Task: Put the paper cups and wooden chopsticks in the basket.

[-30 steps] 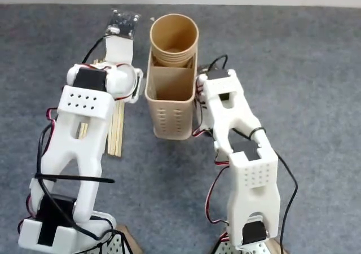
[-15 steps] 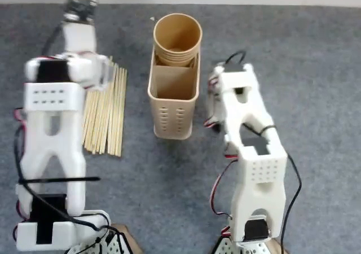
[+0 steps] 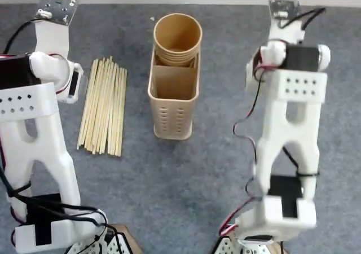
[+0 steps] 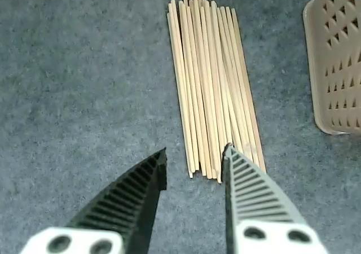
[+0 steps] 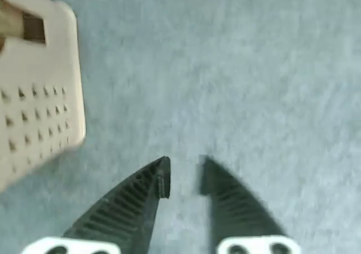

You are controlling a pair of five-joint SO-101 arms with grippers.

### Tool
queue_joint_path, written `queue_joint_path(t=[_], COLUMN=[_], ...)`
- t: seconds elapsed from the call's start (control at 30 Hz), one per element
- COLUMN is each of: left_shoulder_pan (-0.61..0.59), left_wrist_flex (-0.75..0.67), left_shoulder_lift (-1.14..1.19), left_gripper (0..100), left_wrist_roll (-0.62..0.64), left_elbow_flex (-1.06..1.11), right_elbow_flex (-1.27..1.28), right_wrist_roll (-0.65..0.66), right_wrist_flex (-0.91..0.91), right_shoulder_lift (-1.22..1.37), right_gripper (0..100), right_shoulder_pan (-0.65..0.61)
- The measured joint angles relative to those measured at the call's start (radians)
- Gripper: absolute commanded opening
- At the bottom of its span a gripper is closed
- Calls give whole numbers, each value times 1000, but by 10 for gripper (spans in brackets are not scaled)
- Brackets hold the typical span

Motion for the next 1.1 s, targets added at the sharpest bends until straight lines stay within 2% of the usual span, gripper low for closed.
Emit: queue_joint_path(t=[0.17, 0.43, 0.53, 0.67, 0.83, 0.9, 1.0, 1.1], left_shoulder_pan=[9, 92, 115, 141, 157, 157, 157, 161], left_wrist_flex=[3, 3, 3, -40, -227, -298, -373, -427], left_shoulder_lift=[0, 0, 0, 0, 0, 0, 0, 0], left_gripper=[185, 185, 185, 185, 185, 185, 185, 185], left_wrist_roll=[0, 0, 0, 0, 3, 40, 95, 132], left_elbow_flex=[11, 72, 97, 181, 377, 443, 500, 545], right_elbow_flex=[382, 1295, 1577, 1760, 1981, 2064, 2099, 2099], right_wrist_roll=[40, 123, 137, 140, 140, 140, 140, 140], right_wrist_flex=[-141, -669, -763, -842, -956, -999, -1046, -1017], right_shoulder_lift=[-258, -796, -941, -1092, -1270, -1352, -1496, -1643], right_gripper=[5, 5, 5, 6, 6, 6, 6, 6], right_shoulder_pan=[-2, -5, -5, -5, -5, -5, -5, 0])
